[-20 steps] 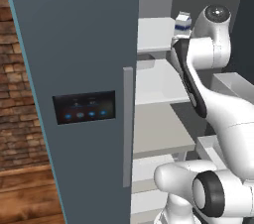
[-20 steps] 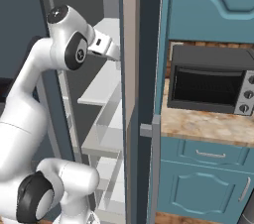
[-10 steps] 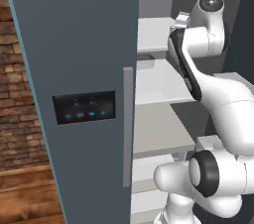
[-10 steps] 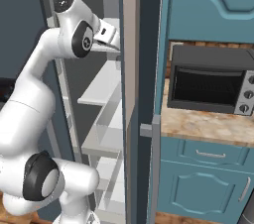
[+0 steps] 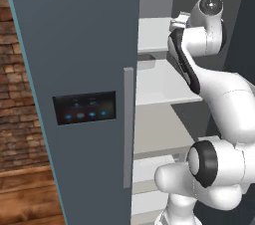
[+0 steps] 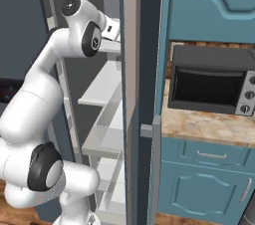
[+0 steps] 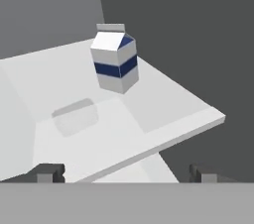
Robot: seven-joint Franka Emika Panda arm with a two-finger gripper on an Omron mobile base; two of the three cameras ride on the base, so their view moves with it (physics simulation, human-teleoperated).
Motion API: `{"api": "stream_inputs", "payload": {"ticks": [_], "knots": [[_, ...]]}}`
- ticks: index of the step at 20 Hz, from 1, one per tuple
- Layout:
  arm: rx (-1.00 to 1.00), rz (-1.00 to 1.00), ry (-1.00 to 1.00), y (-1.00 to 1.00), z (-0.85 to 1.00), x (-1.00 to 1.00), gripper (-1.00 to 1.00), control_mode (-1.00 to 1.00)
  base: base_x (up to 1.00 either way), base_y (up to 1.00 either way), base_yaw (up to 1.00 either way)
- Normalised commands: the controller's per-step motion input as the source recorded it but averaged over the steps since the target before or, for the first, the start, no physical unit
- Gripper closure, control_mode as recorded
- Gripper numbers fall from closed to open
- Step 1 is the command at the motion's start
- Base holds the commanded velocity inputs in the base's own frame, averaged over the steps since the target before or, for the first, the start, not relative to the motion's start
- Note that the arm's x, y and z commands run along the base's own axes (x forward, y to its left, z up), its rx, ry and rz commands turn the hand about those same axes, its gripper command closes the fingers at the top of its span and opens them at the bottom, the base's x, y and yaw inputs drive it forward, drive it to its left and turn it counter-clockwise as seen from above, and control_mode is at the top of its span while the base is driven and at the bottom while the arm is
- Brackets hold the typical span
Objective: Take out the milk from the fridge and place it on the tray on the counter. Then take the sugar cube near the tray and place it in the tray.
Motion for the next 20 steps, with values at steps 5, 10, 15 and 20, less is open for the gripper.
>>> {"api": "stream_inputs", "payload": {"ticks": [5, 10, 15, 20], "knots": [[0.0, -0.02, -0.13, -0.08, 0.02, 0.23, -1.0, -1.0, 0.0, 0.0, 0.0], [0.0, -0.07, 0.0, -0.08, 0.08, 0.21, -1.0, -1.0, 0.0, 0.0, 0.0], [0.0, -0.11, 0.0, 0.0, 0.17, 0.31, -1.0, -1.0, 0.0, 0.0, 0.0], [0.0, -0.04, 0.02, -0.01, 0.11, 0.37, -1.0, -1.0, 0.0, 0.0, 0.0]]}}
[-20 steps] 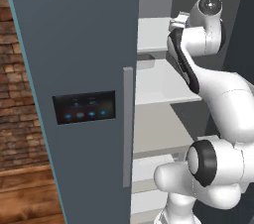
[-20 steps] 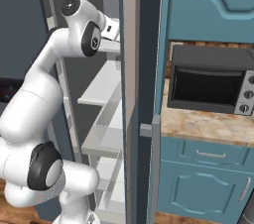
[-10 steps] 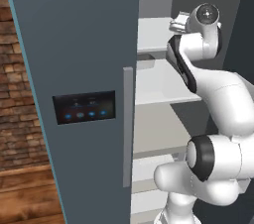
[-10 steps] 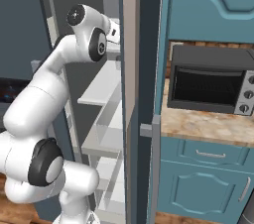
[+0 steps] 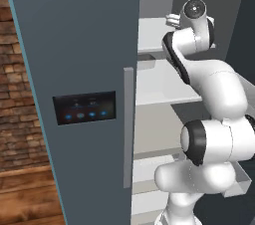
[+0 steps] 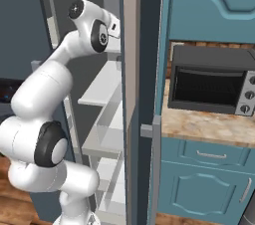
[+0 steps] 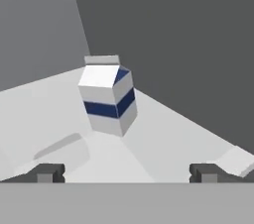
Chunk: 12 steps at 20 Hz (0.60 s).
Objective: Take out the milk from the fridge and place it on the tray on the counter. Then take the sugar cube near the tray and place it in the tray.
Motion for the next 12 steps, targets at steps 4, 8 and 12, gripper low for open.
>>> {"api": "stream_inputs", "payload": {"ticks": [4, 8, 12], "knots": [[0.0, 0.0, 0.1, -0.04, 0.03, 0.39, -1.0, -1.0, 0.0, 0.0, 0.0], [0.0, 0.0, 0.1, -0.21, 0.0, 0.23, -1.0, -1.0, 0.0, 0.0, 0.0], [0.0, 0.0, 0.04, -0.28, 0.0, 0.22, -1.0, -1.0, 0.0, 0.0, 0.0]]}}
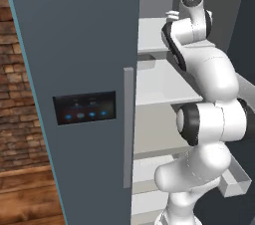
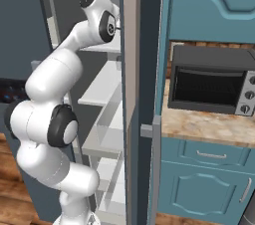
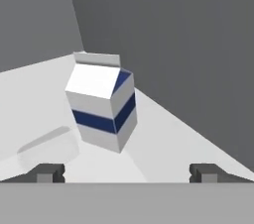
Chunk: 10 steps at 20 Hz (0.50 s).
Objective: Take out the milk from the fridge and place it on the tray on the counter. Then take the sugar cube near the tray and place it in the tray.
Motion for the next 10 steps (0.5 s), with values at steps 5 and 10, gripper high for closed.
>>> {"api": "stream_inputs", "payload": {"ticks": [5, 10], "knots": [[0.0, 0.0, 0.01, -0.18, 0.0, 0.23, -1.0, -1.0, 0.0, 0.0, 0.0], [0.0, 0.0, 0.0, 0.0, 0.0, 0.24, -1.0, -1.0, 0.0, 0.0, 0.0]]}}
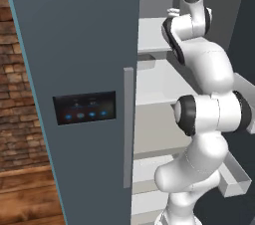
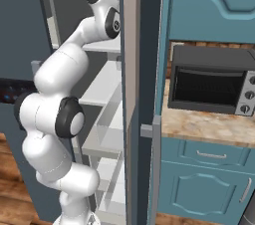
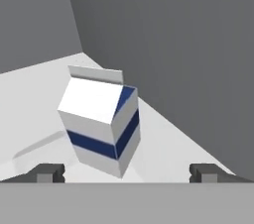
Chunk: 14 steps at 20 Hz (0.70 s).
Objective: Take out the milk from the fridge and place it on the tray on the counter. Then take the sugar cube near the tray and place it in the tray.
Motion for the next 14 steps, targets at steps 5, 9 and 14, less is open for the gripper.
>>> {"api": "stream_inputs", "payload": {"ticks": [5, 9, 14], "knots": [[0.0, 0.0, 0.0, 0.0, 0.0, 0.27, -1.0, -1.0, 0.0, 0.0, 0.0], [0.0, 0.0, 0.02, 0.0, -0.02, 0.25, -1.0, -1.0, 0.0, 0.0, 0.0], [0.0, 0.0, 0.0, 0.0, 0.0, 0.3, -1.0, -1.0, 0.0, 0.0, 0.0]]}}
